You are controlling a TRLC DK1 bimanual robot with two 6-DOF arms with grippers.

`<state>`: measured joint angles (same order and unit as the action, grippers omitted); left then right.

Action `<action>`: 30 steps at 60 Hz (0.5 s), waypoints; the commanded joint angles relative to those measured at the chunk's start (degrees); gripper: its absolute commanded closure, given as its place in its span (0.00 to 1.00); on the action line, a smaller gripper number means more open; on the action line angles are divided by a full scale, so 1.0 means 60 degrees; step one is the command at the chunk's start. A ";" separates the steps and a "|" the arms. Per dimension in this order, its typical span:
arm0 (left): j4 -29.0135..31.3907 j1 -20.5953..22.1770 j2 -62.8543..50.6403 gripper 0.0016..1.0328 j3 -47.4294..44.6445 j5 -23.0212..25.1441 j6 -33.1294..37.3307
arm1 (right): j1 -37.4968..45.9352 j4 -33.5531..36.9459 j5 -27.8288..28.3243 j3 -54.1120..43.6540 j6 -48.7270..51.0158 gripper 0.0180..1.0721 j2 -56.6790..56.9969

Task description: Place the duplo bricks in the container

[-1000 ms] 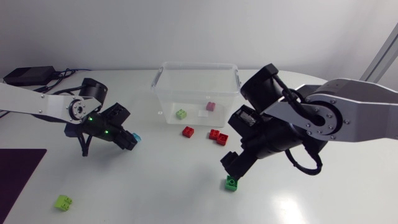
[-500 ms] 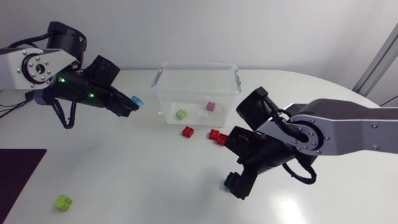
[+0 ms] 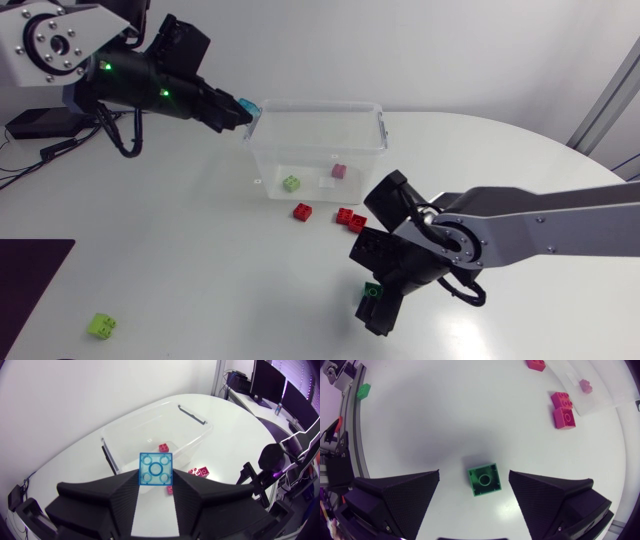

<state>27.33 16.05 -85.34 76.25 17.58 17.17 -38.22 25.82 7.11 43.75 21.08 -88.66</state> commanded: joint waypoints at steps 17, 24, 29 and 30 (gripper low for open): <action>-0.0454 0.0474 -0.1831 0.82 0.1486 -0.0104 -0.0635 | 0.0202 -0.0451 -0.0234 -0.0245 0.0632 0.05 -0.0692; -0.0630 0.0532 -0.2344 0.82 0.1823 -0.0235 -0.0708 | 0.0364 -0.0481 -0.0234 -0.0275 0.0793 0.05 -0.0794; -0.0717 0.0606 -0.2754 0.82 0.2058 -0.0323 -0.0708 | 0.0422 -0.0481 -0.0234 -0.0333 0.0866 0.05 -0.0809; -0.0717 0.0606 -0.2783 0.82 0.2058 -0.0323 -0.0708 | 0.0422 -0.0481 -0.0234 -0.0348 0.0866 0.05 -0.0809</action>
<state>23.68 19.18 -99.37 86.24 15.94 14.26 -36.12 23.51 5.93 43.66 24.56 -92.51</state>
